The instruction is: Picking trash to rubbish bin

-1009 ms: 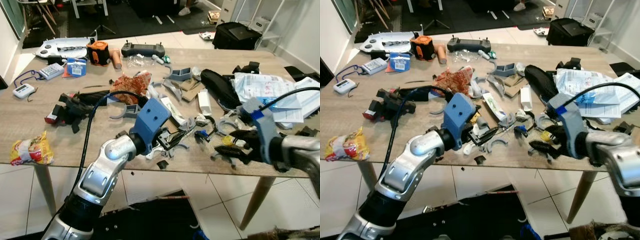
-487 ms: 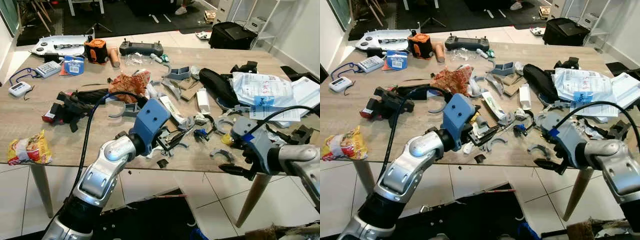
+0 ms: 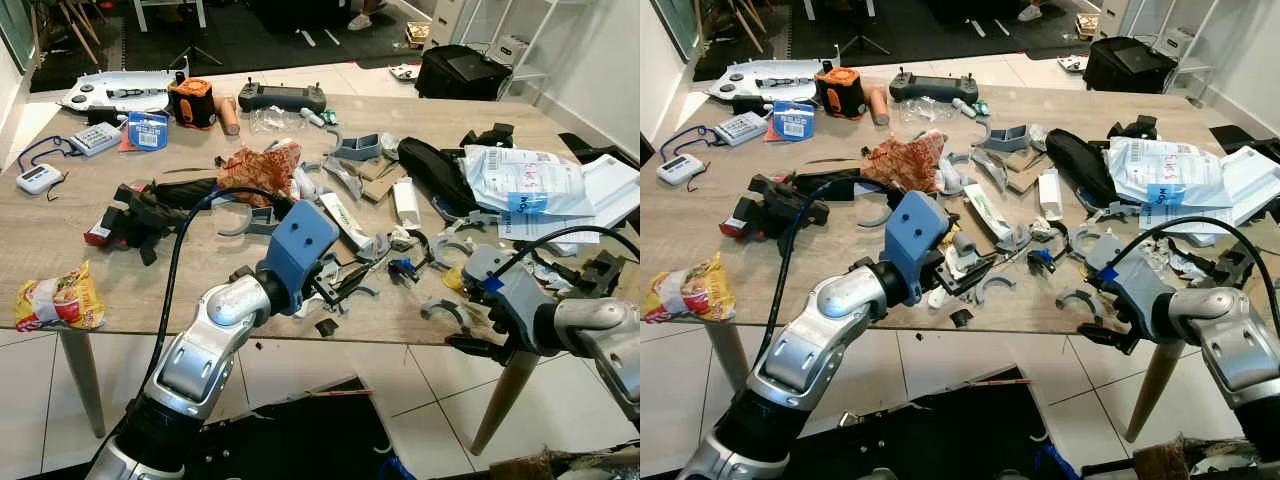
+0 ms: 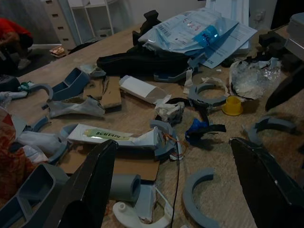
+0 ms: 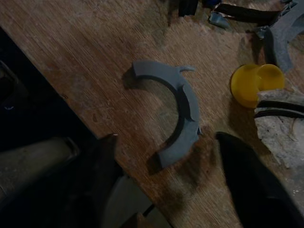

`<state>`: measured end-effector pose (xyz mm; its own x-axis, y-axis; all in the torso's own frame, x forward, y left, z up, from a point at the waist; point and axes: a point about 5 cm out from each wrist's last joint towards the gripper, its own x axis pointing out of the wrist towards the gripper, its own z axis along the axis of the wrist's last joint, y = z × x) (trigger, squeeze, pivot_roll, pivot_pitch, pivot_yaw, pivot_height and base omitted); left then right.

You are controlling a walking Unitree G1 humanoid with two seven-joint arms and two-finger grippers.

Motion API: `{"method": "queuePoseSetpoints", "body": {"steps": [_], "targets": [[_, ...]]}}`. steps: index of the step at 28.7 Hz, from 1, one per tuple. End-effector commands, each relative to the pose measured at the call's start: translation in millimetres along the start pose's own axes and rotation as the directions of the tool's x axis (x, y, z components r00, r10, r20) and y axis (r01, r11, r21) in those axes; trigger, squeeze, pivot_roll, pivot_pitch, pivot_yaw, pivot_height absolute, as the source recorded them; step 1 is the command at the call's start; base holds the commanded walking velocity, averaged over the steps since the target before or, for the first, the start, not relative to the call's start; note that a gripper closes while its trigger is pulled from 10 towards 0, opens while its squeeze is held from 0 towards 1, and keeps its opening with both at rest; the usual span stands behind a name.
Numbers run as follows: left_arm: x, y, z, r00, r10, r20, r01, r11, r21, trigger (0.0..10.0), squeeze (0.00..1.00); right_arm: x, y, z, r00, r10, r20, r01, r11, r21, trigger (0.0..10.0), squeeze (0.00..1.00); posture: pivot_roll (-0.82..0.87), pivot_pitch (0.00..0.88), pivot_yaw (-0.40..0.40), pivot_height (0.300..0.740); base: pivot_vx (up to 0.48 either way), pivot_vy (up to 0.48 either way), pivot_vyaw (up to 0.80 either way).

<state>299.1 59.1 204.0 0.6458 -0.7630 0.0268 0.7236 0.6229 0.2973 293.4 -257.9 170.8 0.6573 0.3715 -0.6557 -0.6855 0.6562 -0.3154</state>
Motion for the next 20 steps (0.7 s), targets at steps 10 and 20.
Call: {"method": "queuePoseSetpoints", "body": {"steps": [10, 20], "targets": [[0.8, -2.3, -1.0, 1.0, -0.002, -0.011, 0.002, 1.0, 0.014, 10.0, 0.0, 8.8, 0.1, -12.0, 1.0, -0.016, -0.016, 0.016, 0.998, 0.056, 0.0, 0.0, -0.03, 0.142, -0.024, 0.74, 0.0, 0.0, 0.0], [0.3, -1.9, -1.3, 1.0, 0.004, -0.012, -0.004, 1.0, 0.017, 10.0, 0.0, 8.6, -3.3, -9.8, 0.998, -0.054, 0.018, 0.052, 0.993, 0.106, 0.0, 0.0, -0.03, 0.142, -0.024, 0.74, 0.0, 0.0, 0.0]]}}
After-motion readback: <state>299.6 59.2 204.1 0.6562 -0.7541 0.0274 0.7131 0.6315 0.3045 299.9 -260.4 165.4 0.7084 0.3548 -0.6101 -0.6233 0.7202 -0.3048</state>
